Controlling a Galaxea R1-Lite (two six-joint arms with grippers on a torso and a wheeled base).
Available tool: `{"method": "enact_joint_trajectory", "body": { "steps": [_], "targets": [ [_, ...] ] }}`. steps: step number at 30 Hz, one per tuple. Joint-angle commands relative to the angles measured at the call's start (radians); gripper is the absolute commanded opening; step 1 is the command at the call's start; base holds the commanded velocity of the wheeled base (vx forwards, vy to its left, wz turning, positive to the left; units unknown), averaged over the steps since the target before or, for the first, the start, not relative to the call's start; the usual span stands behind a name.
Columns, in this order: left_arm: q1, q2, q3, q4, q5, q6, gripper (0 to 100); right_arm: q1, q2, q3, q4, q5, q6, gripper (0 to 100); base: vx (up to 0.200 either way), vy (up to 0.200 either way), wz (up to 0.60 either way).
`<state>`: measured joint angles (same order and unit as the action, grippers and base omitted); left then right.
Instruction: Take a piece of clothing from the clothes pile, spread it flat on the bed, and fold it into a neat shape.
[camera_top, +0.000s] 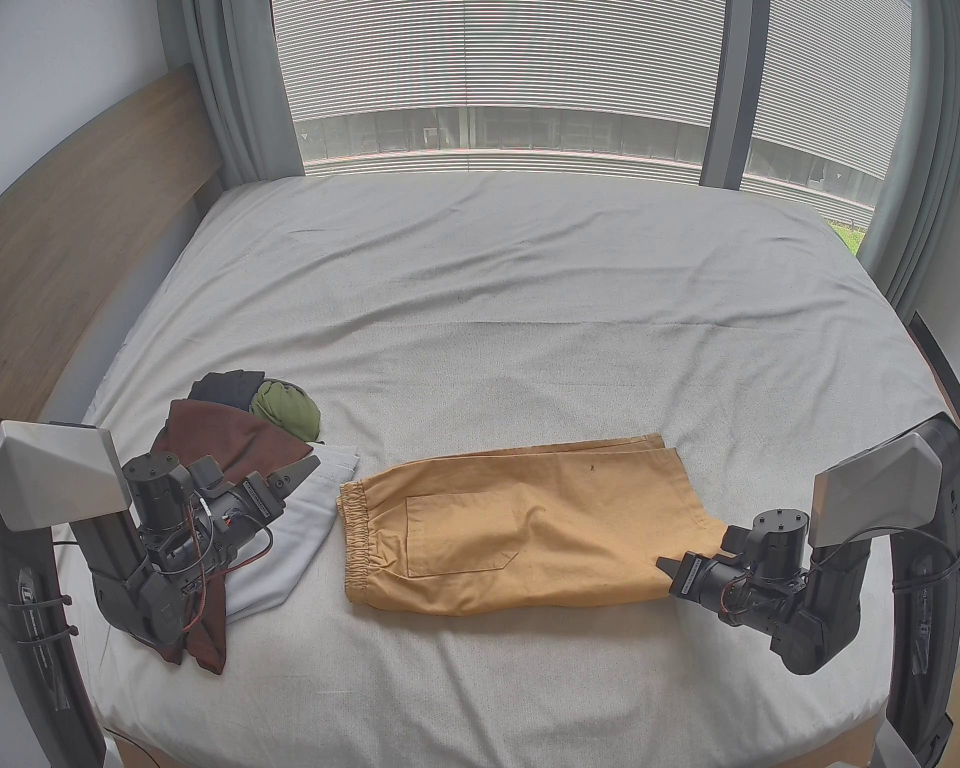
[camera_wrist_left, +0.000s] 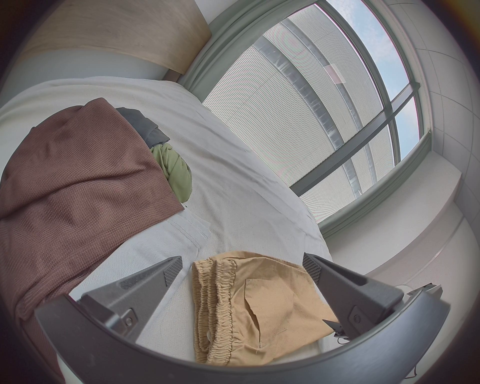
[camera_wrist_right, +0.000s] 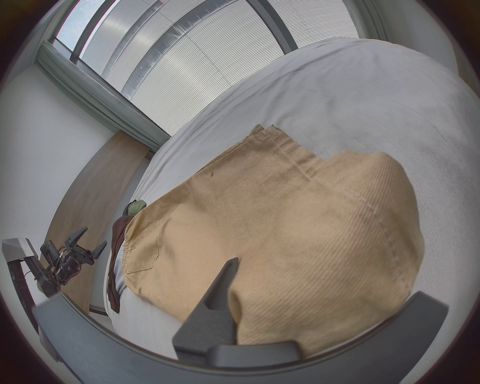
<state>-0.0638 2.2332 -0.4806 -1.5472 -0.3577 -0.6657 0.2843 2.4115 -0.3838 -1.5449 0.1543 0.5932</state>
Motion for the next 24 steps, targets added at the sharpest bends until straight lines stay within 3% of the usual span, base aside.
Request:
{"method": "enact_joint_trajectory", "body": {
  "steps": [1,24],
  "targets": [
    [-0.002,-0.001,0.001,-0.001,0.0,0.0,100,-0.004,-0.008,0.031,0.0,0.001,-0.006,0,0.0,0.0,0.0],
    [-0.007,0.005,0.004,-0.001,0.0,0.0,100,-0.019,0.001,0.066,0.0,0.007,-0.047,0,0.0,0.0,0.0]
  ]
}}
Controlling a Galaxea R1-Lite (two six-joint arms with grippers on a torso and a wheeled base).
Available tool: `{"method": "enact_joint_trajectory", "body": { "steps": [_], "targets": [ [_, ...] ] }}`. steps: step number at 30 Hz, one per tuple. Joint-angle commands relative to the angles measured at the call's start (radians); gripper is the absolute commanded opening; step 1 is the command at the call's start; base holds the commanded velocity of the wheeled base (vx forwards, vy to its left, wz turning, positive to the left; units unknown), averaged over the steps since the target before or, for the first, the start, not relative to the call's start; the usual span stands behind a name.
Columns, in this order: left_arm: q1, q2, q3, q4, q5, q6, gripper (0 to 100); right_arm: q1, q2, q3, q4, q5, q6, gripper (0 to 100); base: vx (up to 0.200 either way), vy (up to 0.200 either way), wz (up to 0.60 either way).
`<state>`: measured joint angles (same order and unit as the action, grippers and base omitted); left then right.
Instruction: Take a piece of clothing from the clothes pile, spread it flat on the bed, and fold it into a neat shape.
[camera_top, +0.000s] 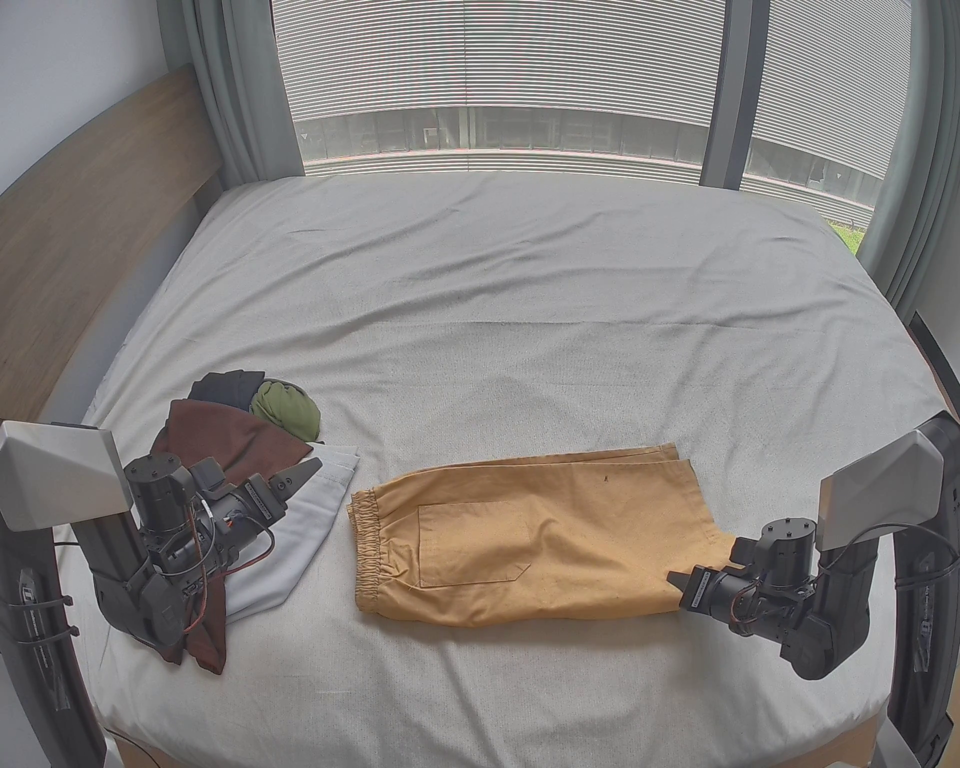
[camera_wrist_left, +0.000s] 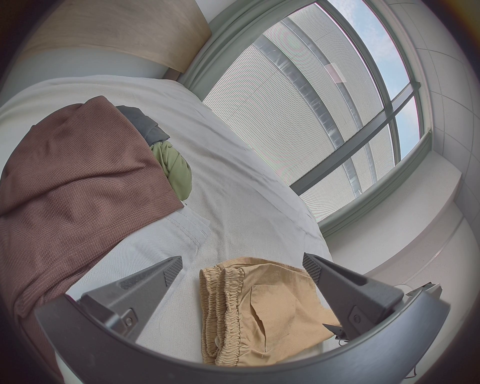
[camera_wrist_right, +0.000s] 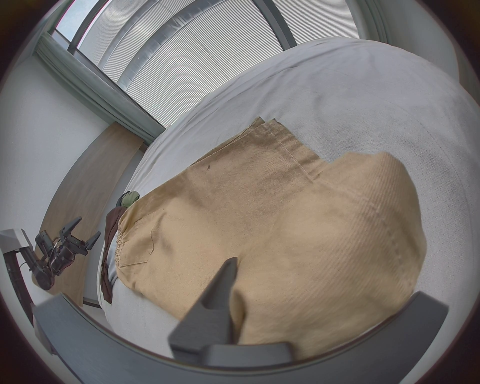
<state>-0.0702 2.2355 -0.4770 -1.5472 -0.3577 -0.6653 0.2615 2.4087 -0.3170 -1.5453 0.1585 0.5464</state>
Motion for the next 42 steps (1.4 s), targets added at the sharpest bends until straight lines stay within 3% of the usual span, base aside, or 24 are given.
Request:
{"method": "enact_joint_trajectory", "body": {
  "steps": [1,8,11,17,23,32,42],
  "targets": [
    [0.0,0.003,0.0,-0.001,0.0,0.0,100,0.004,0.003,-0.001,0.001,0.004,0.0,100,0.0,0.0,0.0],
    [0.0,0.003,0.0,0.001,0.0,0.0,100,0.015,-0.031,0.047,0.002,0.022,-0.005,100,0.0,0.0,0.0],
    [0.0,0.003,0.0,-0.001,0.0,0.0,100,0.03,-0.069,0.115,0.002,0.095,-0.006,100,0.0,0.0,0.0],
    [-0.01,0.004,0.0,-0.001,0.0,0.0,100,0.093,-0.097,0.207,0.004,0.147,-0.017,100,0.0,0.0,0.0],
    [-0.025,0.015,0.012,-0.001,0.0,0.0,100,0.145,-0.158,0.256,0.004,0.254,-0.049,100,0.0,0.0,0.0],
    [-0.031,0.072,0.008,-0.001,0.0,0.0,100,0.16,-0.301,0.213,0.004,0.315,-0.06,100,0.0,0.0,0.0],
    [-0.065,0.101,0.011,-0.001,0.013,0.0,100,0.16,-0.333,0.035,0.005,0.32,-0.02,100,0.0,0.0,0.0]
  ]
}}
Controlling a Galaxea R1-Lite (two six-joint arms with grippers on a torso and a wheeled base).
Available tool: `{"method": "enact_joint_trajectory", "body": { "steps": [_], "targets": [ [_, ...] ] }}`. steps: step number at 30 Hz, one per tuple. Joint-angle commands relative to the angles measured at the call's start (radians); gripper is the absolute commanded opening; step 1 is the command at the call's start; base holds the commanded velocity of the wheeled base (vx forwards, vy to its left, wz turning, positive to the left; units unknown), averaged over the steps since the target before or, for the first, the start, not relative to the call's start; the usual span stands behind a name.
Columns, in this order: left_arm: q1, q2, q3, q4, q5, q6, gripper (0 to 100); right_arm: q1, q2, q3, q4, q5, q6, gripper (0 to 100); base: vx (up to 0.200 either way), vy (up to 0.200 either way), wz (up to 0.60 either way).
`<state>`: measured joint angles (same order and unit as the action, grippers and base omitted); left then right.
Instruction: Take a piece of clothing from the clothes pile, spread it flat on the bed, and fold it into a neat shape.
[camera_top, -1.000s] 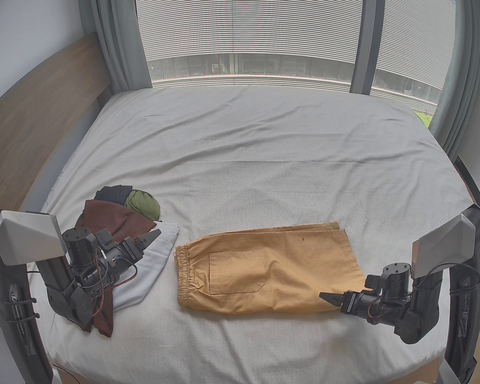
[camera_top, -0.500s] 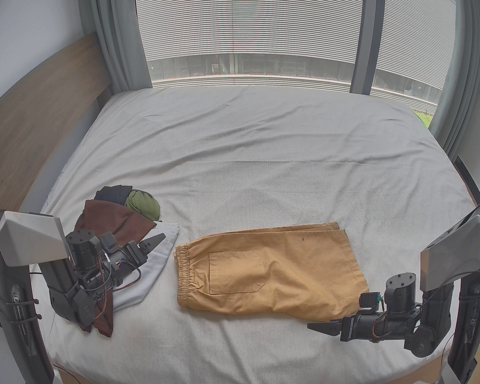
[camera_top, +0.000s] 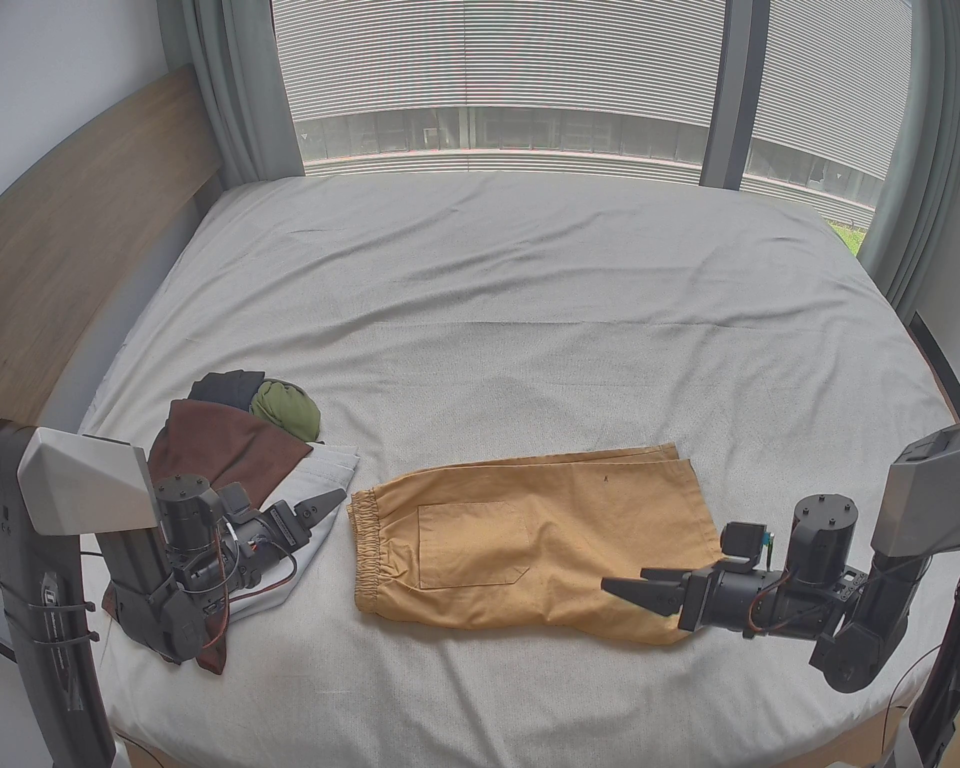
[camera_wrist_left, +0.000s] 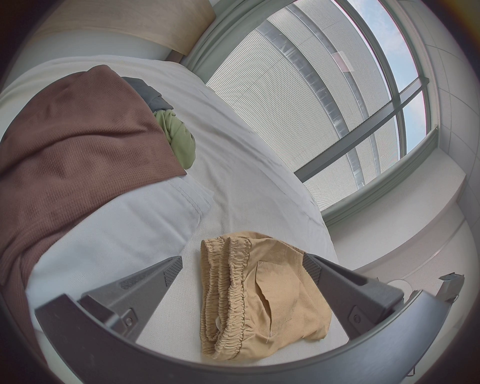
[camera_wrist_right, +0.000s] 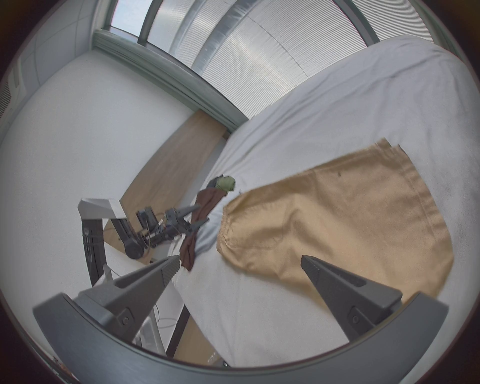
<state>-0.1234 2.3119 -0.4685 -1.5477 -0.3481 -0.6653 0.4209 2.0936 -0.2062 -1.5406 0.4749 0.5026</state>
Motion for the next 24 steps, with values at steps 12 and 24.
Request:
{"method": "enact_joint_trajectory", "body": {
  "steps": [12,24],
  "targets": [
    [-0.019,0.09,-0.041,0.0,0.009,0.003,100,-0.014,0.045,-0.139,-0.001,0.002,0.034,100,0.0,0.0,0.0],
    [-0.047,0.187,-0.113,0.0,0.07,0.024,100,-0.024,0.043,-0.137,-0.001,0.004,0.036,100,0.0,0.0,0.0]
  ]
}}
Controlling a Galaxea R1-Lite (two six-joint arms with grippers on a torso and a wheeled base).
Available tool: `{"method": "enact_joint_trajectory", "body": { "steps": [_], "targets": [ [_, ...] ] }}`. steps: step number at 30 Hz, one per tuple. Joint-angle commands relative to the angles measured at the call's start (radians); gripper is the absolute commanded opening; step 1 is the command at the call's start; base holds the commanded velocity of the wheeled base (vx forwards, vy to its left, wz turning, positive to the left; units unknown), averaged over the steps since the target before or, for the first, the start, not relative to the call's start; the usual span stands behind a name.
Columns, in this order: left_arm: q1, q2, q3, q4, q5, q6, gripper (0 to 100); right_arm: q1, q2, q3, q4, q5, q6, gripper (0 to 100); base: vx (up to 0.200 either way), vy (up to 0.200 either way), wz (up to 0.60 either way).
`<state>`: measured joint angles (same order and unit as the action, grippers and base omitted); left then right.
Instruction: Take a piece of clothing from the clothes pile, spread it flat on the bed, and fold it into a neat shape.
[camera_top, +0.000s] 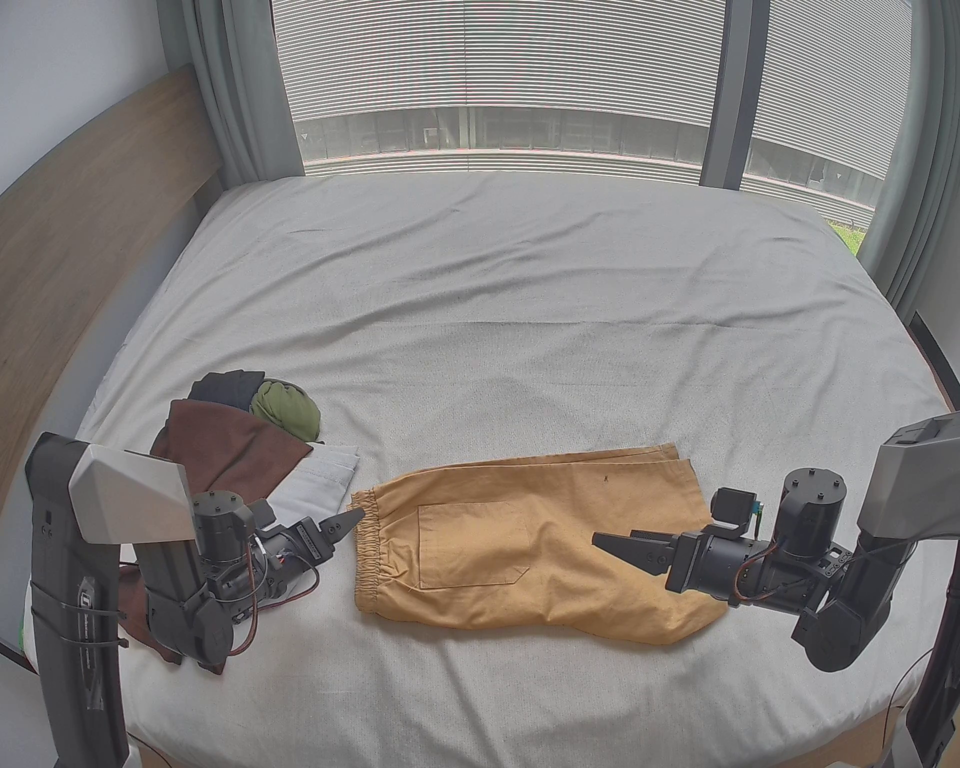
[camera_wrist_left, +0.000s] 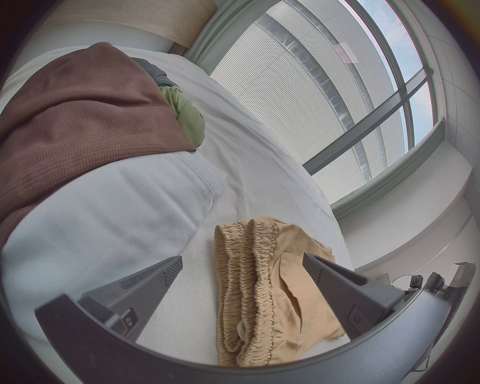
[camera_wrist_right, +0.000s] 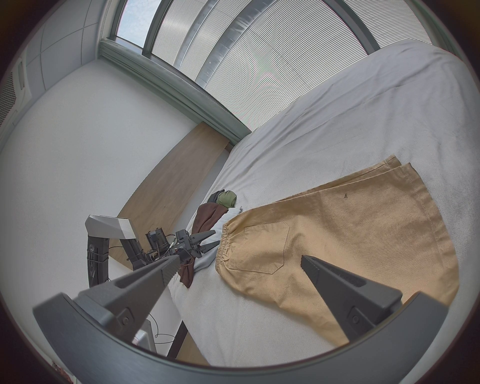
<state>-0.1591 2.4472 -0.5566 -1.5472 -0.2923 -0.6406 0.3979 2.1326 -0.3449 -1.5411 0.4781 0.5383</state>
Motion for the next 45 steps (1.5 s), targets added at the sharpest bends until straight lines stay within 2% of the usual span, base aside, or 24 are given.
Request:
{"method": "enact_joint_trajectory", "body": {
  "steps": [1,13,27,43,44,45],
  "targets": [
    [-0.016,0.058,-0.031,-0.001,0.018,-0.001,100,-0.001,0.004,0.001,-0.001,0.001,0.0,100,0.0,0.0,0.0],
    [-0.028,0.125,-0.101,0.001,0.019,-0.005,100,-0.001,0.006,0.003,-0.001,0.001,0.0,100,0.0,0.0,0.0],
    [-0.109,0.156,-0.186,0.001,0.022,-0.021,100,-0.001,0.007,0.003,-0.001,-0.001,0.0,100,0.0,0.0,0.0],
    [-0.119,0.176,-0.221,0.003,0.041,-0.021,100,-0.001,0.007,0.001,-0.001,-0.001,0.0,100,0.0,0.0,0.0],
    [-0.119,0.176,-0.221,0.003,0.041,-0.022,0,0.001,0.007,0.001,-0.001,-0.001,0.0,100,0.0,0.0,0.0],
    [-0.117,0.176,-0.22,0.003,0.041,-0.022,0,0.001,0.007,0.001,-0.001,-0.001,0.0,100,0.0,0.0,0.0]
  ]
}}
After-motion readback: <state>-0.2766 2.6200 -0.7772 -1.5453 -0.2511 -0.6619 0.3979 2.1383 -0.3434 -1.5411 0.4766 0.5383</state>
